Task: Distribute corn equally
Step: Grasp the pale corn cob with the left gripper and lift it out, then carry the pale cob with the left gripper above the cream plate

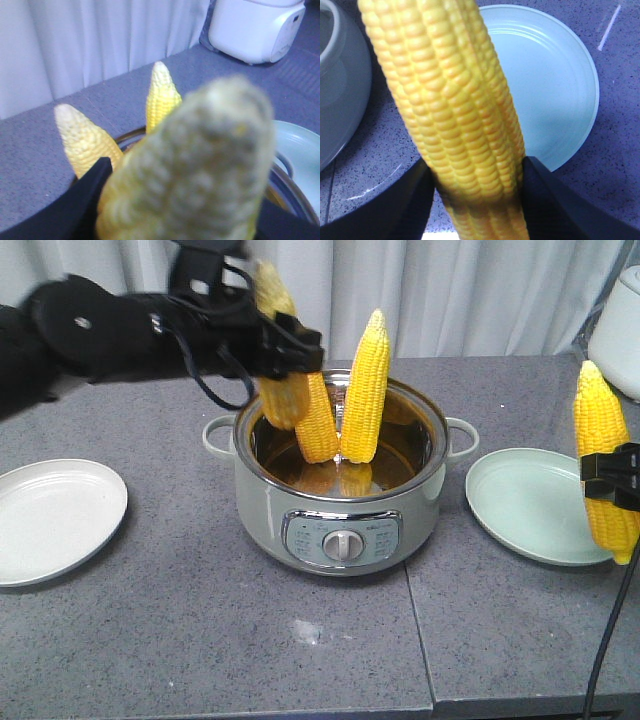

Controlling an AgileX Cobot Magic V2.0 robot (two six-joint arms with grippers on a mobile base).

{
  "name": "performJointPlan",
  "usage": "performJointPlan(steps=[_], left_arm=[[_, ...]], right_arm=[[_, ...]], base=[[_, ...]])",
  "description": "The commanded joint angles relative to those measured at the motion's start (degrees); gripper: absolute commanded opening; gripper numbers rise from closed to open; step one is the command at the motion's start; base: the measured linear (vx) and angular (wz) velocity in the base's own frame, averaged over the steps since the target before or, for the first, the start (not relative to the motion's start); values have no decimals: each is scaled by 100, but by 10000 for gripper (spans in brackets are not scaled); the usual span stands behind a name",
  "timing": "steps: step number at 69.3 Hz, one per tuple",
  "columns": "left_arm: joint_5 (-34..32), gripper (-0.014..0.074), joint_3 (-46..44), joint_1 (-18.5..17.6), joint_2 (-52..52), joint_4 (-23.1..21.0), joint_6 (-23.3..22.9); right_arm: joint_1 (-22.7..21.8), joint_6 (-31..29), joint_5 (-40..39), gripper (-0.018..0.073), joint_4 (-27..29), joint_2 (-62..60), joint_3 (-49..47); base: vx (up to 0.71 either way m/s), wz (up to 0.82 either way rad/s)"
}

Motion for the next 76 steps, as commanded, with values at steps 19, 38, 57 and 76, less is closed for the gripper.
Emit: performJointPlan(steps=[19, 38, 57, 76], left_arm=[[431, 98, -160, 802, -1223, -24, -55], [1424, 98, -160, 1607, -1609, 1727, -1234], [2641, 98, -141, 2198, -1704, 3384, -2357], [3883, 98, -136, 2826, -1679, 3364, -2283]], right_arm=[[-27, -26, -284, 184, 66, -165, -143], [-27, -26, -284, 184, 66, -165, -143], [-27, -26, -281, 184, 66, -165, -143], [-27, -26, -281, 184, 66, -165, -143]], base=[[0, 0], [0, 0], [0, 0], [0, 0]])
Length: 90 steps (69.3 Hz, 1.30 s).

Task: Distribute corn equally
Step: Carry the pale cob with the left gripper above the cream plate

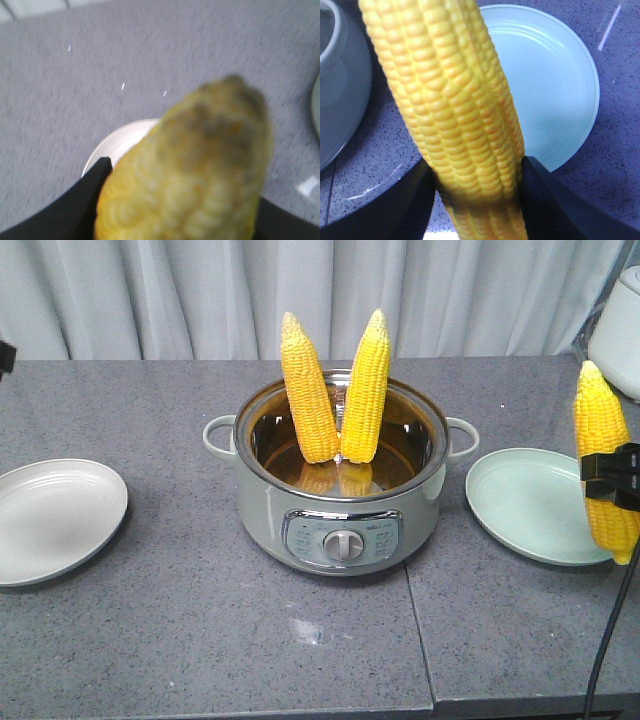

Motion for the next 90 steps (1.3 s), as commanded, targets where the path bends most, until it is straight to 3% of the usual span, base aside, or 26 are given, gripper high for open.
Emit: performJointPlan(steps=[1, 9, 39, 62, 90], left_arm=[[110, 98, -141, 155, -193, -30, -30], [433, 98, -106, 261, -193, -30, -30], [161, 98, 1163, 290, -193, -25, 12], [675, 101, 1171, 290, 85, -36, 2], [460, 101, 1171, 290, 202, -224, -47]], right_arm=[[-27, -26, -281, 184, 66, -165, -143], [-27, -26, -281, 184, 66, -165, -143], [-27, -26, -286, 184, 66, -165, -143], [-27, -26, -278, 184, 66, -165, -143], [-27, -26, -279, 184, 66, -165, -143]], base=[[0, 0], [0, 0], [0, 0], [0, 0], [0, 0]])
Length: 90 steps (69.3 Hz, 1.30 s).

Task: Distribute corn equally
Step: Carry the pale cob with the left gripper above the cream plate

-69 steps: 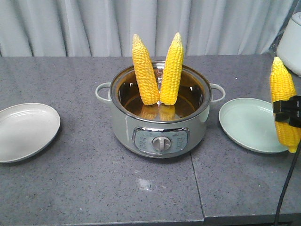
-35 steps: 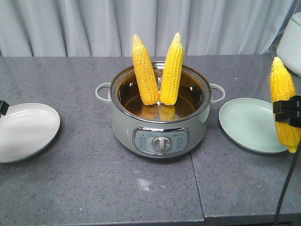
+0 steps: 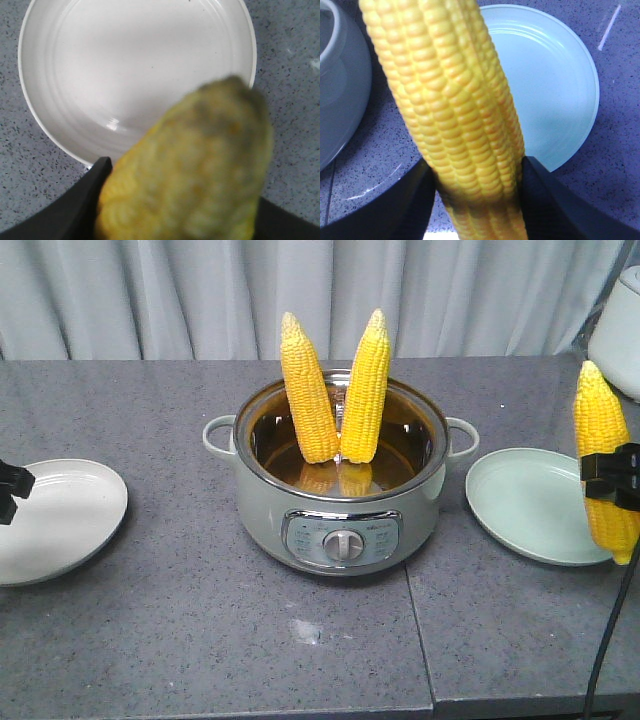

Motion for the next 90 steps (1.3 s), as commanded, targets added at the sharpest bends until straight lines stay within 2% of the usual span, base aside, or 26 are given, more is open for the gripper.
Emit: performJointPlan(steps=[1, 86, 87, 90], left_arm=[[-216, 101, -144, 3, -162, -65, -51], [-136, 101, -144, 3, -163, -65, -51], [-158, 101, -144, 3, -163, -65, -51], [-158, 101, -144, 3, -163, -65, -51]], right_arm=[[-27, -26, -279, 184, 66, -165, -143], [-27, -26, -284, 184, 66, -165, -143], [-27, 376, 998, 187, 134, 806, -1525], [-27, 414, 1273, 187, 68, 1018, -1778]], base=[[0, 0], [0, 0], [0, 0], [0, 0]])
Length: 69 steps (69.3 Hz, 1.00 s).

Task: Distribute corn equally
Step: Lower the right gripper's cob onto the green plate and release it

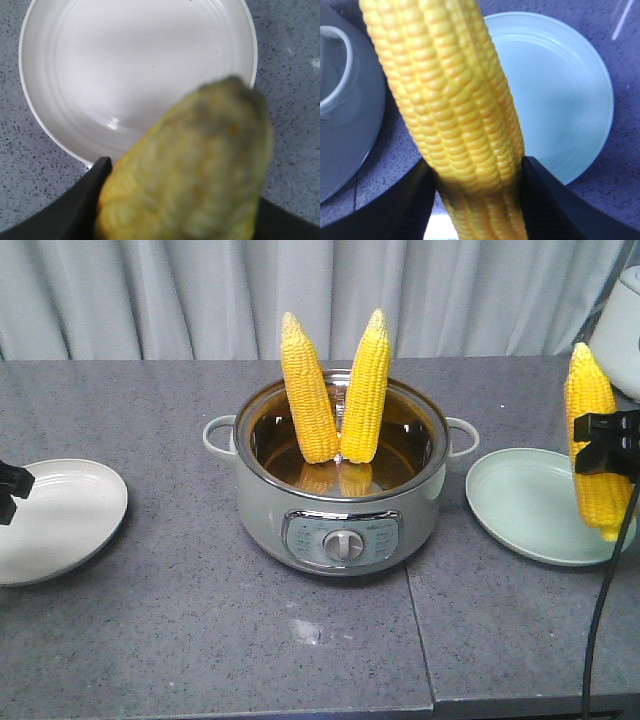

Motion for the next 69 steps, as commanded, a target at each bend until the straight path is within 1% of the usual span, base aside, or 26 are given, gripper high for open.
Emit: performJointPlan(steps=[1, 9, 18, 30, 35, 48, 69], left_arm=[[-172, 101, -144, 3, -163, -65, -47], [-172, 101, -144, 3, -163, -65, -47], [-172, 101, -144, 3, -163, -65, -47], [-172, 101, -144, 3, -163, -65, -47], [-172, 101, -144, 3, -163, -65, -47], [-178, 101, -144, 3, -163, -65, -47], [-184, 101, -144, 3, -163, -65, -47]], right_arm=[[-27, 87, 472, 187, -42, 316, -740], [-27, 292, 1077, 190, -318, 800, -1281], [-27, 513, 1462, 193, -519, 1233, -1698], [-27, 659, 1534, 198, -519, 1628, -2014], [-27, 824, 1599, 201, -505, 1800, -2132], [-19, 888, 2031, 219, -487, 2215, -2387], [-14, 888, 1975, 312, -472, 2491, -2395]], base=[[0, 0], [0, 0], [0, 0], [0, 0], [0, 0], [0, 0], [0, 0]])
